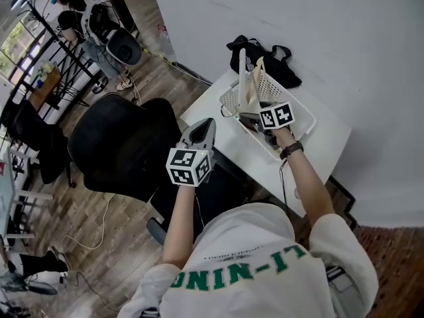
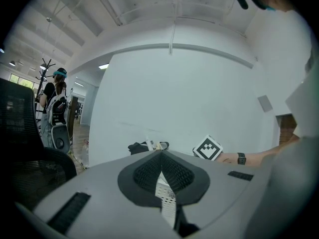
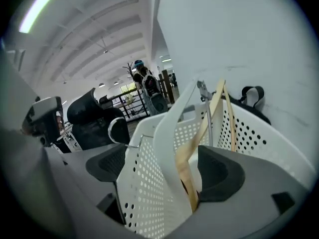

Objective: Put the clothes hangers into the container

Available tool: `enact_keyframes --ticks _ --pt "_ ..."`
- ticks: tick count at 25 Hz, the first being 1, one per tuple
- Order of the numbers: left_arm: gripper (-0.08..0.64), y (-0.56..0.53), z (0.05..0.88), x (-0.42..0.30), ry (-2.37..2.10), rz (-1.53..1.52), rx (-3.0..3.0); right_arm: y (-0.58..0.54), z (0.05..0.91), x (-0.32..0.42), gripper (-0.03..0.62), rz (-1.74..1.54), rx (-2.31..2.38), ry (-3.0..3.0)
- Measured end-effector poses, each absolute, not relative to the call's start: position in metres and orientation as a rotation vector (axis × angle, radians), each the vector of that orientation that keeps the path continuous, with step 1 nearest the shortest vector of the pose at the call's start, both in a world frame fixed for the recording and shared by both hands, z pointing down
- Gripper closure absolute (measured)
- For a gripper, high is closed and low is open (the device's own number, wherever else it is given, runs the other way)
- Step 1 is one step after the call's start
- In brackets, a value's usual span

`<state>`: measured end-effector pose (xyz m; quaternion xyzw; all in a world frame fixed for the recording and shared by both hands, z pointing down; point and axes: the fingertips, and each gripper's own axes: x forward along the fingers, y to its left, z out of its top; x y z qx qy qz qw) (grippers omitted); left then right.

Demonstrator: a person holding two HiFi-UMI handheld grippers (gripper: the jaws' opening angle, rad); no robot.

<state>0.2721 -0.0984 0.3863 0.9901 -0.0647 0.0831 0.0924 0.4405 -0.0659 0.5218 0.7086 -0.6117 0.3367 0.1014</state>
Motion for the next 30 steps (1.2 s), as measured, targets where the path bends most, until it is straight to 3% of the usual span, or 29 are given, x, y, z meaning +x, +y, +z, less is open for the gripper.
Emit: enact_keyframes --ticks 12,21,25,30 --pt "0.557 -0.127 0.376 0.238 -0.368 0.191 2.929 -0.095 0.413 0.36 0.145 0.478 2.071 -2.041" --pt "0.557 -0.175 0.36 0.162 -0.684 0.162 2.89 -0.153 0.361 0.281 0.332 0.245 2.005 -2.23" --pt "0.557 -0.192 0.355 0.115 -0.856 0.139 2.867 -0.174 0.358 0.236 0.453 0.219 1.94 -2.362" --pt "0.557 -0.21 0.348 0.063 -1.033 0.128 2.822 -0.2 0.35 0.18 0.505 0.2 1.836 -2.488"
